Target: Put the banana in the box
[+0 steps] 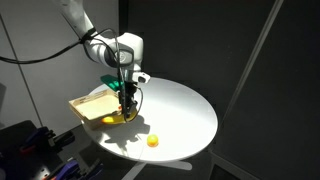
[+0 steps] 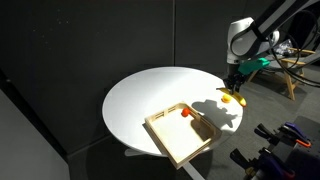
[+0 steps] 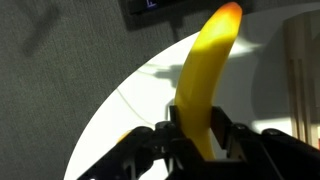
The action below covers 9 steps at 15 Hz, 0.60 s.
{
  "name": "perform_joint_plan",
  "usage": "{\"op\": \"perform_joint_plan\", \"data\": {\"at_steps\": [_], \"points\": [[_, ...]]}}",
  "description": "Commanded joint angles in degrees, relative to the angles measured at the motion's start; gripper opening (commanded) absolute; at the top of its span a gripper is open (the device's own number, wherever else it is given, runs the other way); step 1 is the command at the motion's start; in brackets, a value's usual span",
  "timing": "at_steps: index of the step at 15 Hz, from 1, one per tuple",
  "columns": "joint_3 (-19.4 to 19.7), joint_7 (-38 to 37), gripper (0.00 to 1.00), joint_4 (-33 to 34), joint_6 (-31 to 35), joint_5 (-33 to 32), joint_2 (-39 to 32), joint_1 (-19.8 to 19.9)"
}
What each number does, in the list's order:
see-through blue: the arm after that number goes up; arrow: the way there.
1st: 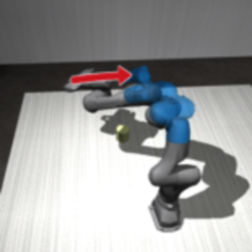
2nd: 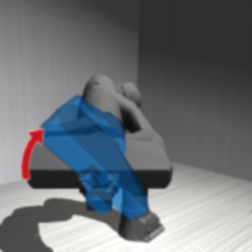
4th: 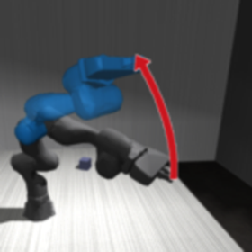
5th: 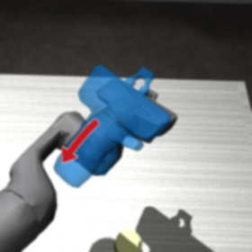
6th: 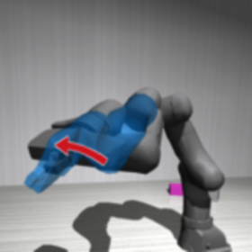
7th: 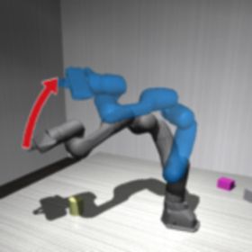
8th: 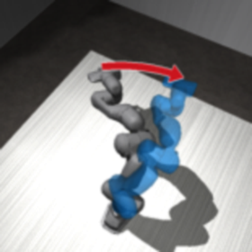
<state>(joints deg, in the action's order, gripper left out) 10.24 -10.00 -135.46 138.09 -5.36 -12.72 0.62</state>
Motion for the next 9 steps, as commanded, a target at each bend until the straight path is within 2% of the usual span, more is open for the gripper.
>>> {"op": "perform_joint_plan", "data": {"at_steps": [1,9], "points": [[-1.6,-0.8,0.12,-2.2,-2.5,-1.5,4.7,0.4],[-5.2,0.5,0.12,-3.3,-4.0,-0.9,6.2,-0.1]]}}
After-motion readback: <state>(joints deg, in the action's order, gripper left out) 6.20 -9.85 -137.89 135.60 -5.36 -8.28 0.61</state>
